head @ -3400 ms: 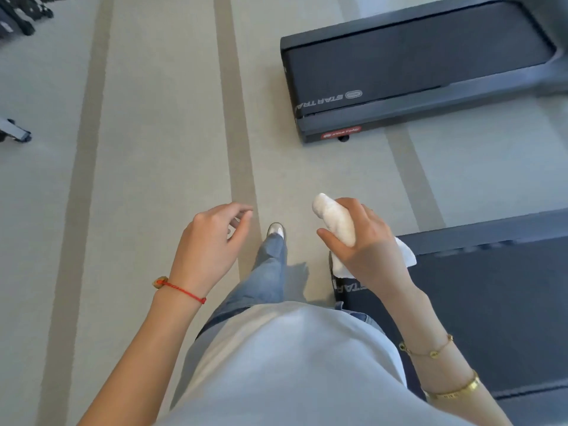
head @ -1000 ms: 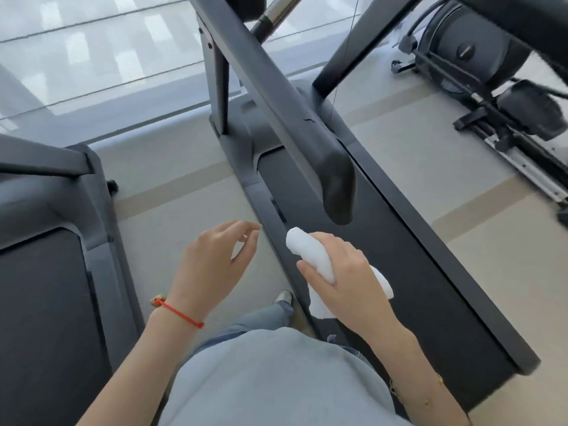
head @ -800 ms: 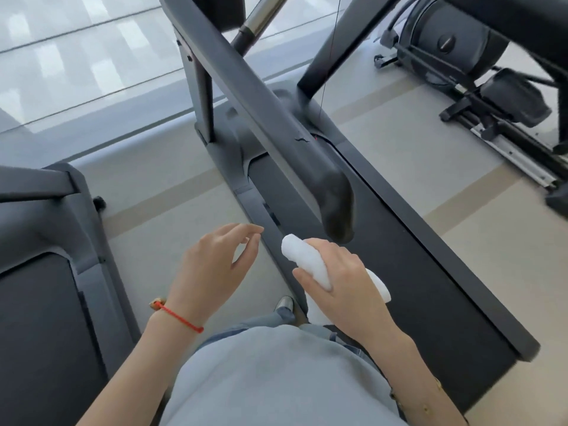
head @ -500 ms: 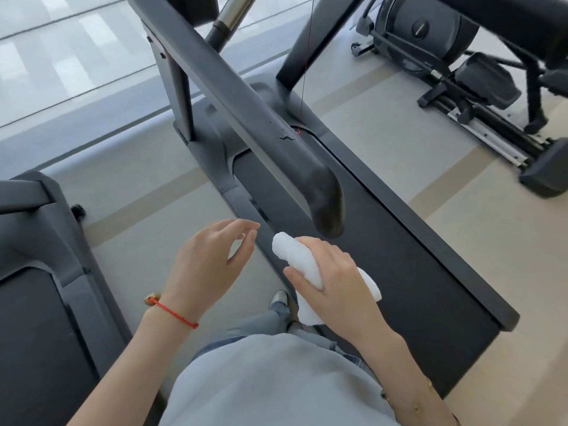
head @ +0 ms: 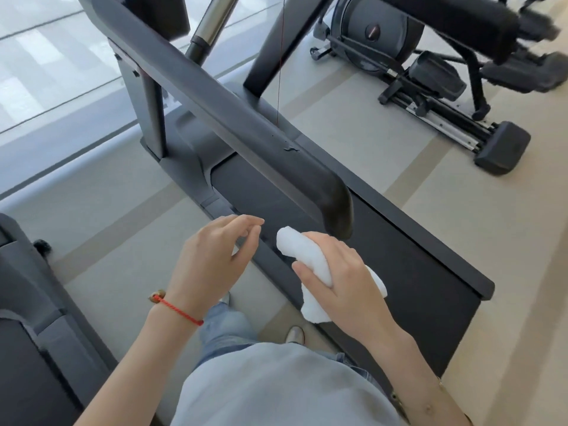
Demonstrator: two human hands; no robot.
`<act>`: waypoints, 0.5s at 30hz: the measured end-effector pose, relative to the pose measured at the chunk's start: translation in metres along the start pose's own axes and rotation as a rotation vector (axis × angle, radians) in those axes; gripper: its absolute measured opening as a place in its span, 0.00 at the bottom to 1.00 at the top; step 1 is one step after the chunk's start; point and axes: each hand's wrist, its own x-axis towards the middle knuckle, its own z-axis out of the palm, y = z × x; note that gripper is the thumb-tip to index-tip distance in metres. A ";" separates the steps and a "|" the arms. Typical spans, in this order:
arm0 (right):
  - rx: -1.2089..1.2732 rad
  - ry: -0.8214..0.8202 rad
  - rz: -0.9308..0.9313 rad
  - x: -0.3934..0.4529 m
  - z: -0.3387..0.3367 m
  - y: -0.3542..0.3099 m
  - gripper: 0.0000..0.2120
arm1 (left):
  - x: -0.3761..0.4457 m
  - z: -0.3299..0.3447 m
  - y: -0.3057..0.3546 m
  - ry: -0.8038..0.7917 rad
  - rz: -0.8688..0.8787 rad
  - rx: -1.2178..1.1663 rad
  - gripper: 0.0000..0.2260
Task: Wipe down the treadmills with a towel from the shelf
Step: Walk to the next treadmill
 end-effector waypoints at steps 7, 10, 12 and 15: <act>0.082 0.221 0.125 0.023 0.032 -0.043 0.19 | 0.048 -0.036 -0.046 -0.129 0.205 -0.035 0.08; 0.099 0.317 0.200 0.031 0.052 -0.065 0.19 | 0.069 -0.053 -0.067 -0.184 0.297 -0.044 0.08; 0.107 0.381 0.239 0.036 0.064 -0.081 0.18 | 0.082 -0.064 -0.080 -0.226 0.355 -0.056 0.08; 0.099 0.455 0.290 0.045 0.082 -0.104 0.16 | 0.102 -0.078 -0.093 -0.267 0.445 -0.071 0.08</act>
